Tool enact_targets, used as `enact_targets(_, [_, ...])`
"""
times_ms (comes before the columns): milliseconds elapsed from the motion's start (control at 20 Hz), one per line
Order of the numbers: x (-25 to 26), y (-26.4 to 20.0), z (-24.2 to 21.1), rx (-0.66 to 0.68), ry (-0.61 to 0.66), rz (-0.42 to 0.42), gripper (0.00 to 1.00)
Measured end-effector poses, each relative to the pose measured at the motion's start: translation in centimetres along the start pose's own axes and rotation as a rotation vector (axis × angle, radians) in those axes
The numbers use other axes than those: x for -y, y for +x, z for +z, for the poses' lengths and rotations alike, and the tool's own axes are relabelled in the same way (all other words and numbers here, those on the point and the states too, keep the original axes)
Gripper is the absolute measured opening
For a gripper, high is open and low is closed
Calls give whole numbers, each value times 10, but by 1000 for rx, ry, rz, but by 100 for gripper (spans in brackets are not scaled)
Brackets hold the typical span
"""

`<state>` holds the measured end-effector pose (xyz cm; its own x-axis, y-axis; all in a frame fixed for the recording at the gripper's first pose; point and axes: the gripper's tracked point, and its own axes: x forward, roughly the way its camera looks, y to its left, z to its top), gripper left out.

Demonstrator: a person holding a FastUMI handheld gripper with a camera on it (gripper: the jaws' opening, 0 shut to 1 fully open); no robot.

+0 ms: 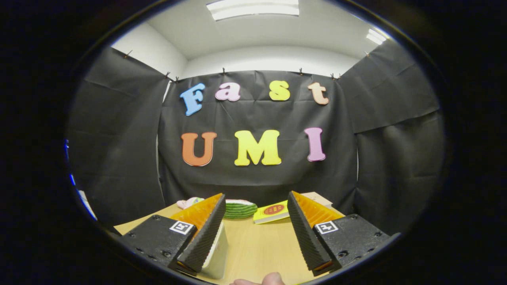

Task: Open the storage box then place both shoes into the box .Put the left shoe in first, then the right shoe, with the right side of both shoes facing outward in a uniform manner.

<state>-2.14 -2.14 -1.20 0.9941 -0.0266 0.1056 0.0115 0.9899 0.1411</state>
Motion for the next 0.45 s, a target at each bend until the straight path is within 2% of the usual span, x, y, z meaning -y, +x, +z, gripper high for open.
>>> enact_targets(450, [0, -9, -2, 7, 8, -1, 96])
